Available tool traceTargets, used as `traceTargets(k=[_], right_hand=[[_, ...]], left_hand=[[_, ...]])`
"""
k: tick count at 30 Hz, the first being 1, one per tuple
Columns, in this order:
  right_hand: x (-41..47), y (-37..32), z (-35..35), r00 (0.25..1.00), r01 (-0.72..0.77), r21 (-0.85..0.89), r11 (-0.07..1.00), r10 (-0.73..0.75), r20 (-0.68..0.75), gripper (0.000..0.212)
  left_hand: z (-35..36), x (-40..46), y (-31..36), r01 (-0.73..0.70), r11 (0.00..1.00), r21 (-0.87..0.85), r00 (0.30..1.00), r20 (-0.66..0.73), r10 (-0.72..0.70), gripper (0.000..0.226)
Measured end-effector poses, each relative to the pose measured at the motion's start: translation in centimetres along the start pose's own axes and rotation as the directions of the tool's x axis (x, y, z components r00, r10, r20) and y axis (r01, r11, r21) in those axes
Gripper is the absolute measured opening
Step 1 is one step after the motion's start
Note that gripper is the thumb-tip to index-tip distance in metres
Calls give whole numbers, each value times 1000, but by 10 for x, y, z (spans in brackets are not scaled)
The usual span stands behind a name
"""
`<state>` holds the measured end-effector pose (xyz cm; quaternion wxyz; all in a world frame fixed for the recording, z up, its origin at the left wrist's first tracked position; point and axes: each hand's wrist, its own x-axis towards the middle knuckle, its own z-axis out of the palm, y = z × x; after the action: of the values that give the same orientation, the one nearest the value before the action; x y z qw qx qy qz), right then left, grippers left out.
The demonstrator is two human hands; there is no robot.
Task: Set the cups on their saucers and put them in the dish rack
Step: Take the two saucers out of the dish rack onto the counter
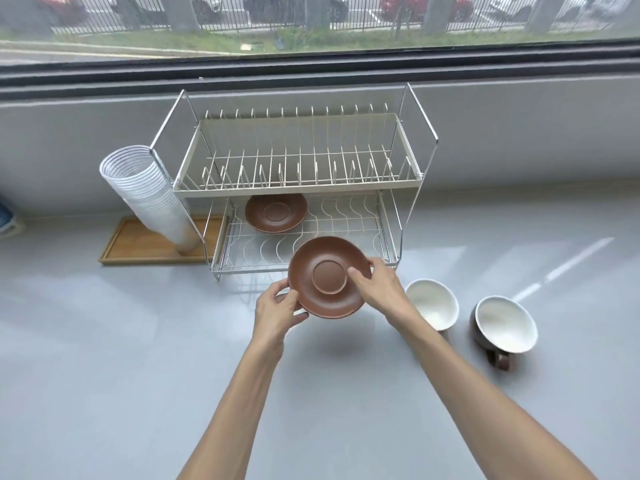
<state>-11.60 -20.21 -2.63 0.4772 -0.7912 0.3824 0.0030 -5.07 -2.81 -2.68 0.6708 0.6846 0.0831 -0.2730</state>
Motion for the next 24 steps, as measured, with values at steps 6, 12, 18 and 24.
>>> traceTargets(k=[6, 12, 18, 24], right_hand=[[-46, 36, 16, 998, -61, 43, 997, 60, 18, 56], [-84, 71, 23, 994, -110, 106, 988, 107, 34, 59], [-133, 123, 19, 980, -199, 162, 967, 201, 7, 52], [-157, 160, 7, 961, -262, 176, 949, 273, -39, 64]], left_hand=[[-16, -31, -33, 67, 997, 32, 996, -54, -65, 24], [-16, -62, -57, 89, 994, 62, 994, -68, -85, 17], [-8, -96, -95, 145, 978, 147, 989, -29, -142, 22], [13, -108, -121, 182, 953, 242, 980, 36, -196, 27]])
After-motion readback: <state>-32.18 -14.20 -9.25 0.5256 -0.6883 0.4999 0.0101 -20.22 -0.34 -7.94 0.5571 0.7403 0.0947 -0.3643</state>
